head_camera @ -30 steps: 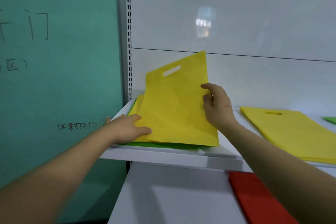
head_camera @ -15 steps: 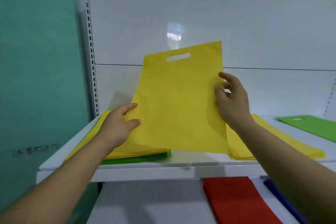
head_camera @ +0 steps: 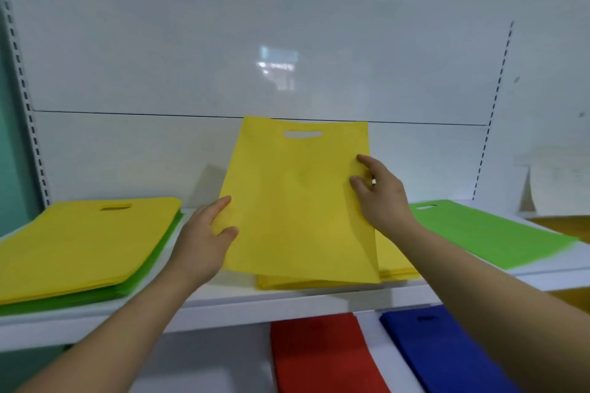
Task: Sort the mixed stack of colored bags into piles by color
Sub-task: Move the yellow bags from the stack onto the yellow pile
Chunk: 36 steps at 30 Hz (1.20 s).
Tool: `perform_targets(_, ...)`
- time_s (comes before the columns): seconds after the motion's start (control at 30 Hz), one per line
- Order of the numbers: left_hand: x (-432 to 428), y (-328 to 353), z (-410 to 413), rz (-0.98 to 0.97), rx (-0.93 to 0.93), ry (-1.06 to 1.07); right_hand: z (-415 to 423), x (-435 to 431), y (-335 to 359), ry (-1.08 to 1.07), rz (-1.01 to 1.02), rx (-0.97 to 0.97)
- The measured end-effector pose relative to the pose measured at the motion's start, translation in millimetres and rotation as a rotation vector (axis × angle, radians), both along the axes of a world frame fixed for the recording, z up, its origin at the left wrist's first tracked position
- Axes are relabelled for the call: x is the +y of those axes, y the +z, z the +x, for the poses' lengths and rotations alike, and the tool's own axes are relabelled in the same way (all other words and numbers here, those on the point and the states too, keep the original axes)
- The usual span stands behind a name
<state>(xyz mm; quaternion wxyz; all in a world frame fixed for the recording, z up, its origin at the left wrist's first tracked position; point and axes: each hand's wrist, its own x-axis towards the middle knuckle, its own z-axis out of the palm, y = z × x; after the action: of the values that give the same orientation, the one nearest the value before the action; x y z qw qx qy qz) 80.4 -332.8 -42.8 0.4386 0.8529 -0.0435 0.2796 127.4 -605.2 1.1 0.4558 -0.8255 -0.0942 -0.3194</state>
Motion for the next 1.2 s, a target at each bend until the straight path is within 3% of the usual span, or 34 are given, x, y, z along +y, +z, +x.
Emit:
perform_targets(0.4,-54,-27,6,0.095,0.260,0.070,60,-49,-40,0.021,-0.175,0.160)
perform_targets(0.63,-53,-31,-14,0.421,0.468,-0.070,69,-52,-55,0.077,-0.355,0.493)
perform_targets(1.2,-62,-28,-8,0.555,0.477,-0.099,69,-66,-55,0.033,-0.650,0.592)
